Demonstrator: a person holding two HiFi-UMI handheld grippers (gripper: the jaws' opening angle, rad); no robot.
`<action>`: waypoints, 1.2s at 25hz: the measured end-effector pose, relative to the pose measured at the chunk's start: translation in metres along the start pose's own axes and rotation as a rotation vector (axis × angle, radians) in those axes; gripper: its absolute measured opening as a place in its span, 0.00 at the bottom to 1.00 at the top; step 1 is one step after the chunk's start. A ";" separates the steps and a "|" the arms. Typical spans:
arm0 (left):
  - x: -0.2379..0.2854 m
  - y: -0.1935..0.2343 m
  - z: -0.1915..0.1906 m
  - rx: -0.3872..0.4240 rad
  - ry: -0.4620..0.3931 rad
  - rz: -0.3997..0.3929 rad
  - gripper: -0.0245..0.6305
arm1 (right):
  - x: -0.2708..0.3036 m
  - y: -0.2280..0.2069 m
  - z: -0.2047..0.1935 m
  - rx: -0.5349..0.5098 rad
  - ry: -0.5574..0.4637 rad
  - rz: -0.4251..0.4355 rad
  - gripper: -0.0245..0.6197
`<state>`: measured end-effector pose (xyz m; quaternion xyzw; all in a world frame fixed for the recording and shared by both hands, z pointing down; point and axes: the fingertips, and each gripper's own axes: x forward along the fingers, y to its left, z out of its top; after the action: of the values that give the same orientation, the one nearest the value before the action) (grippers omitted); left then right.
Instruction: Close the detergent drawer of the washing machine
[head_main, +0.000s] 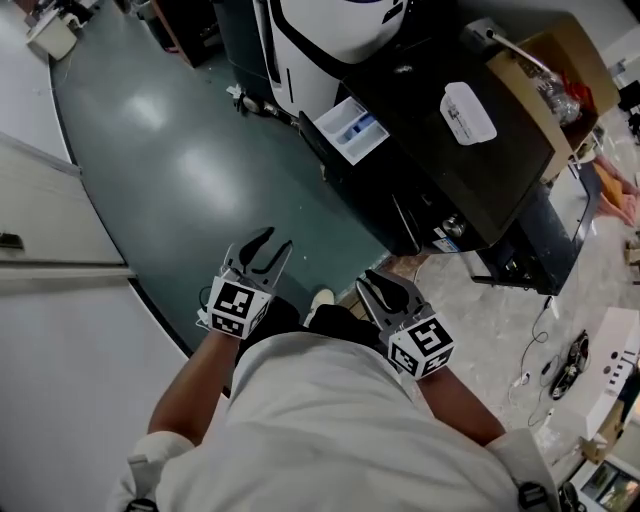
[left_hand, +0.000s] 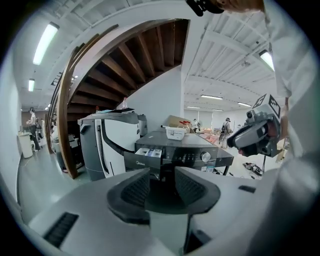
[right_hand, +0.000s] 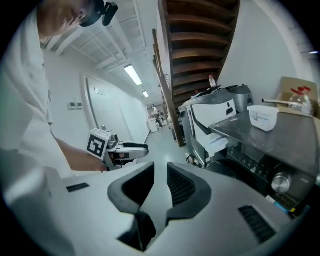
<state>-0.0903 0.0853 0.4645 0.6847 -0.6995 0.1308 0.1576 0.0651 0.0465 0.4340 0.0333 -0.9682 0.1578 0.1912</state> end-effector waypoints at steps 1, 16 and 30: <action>0.009 0.004 0.006 0.000 0.008 -0.005 0.27 | -0.002 -0.006 0.009 0.011 -0.011 -0.017 0.13; 0.163 0.069 0.028 0.118 0.128 -0.148 0.29 | -0.021 -0.088 0.049 0.214 -0.081 -0.415 0.13; 0.245 0.095 0.016 0.156 0.175 -0.260 0.31 | -0.003 -0.106 0.073 0.289 -0.081 -0.652 0.13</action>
<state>-0.1893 -0.1426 0.5506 0.7656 -0.5763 0.2221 0.1799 0.0548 -0.0773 0.4001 0.3735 -0.8812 0.2222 0.1863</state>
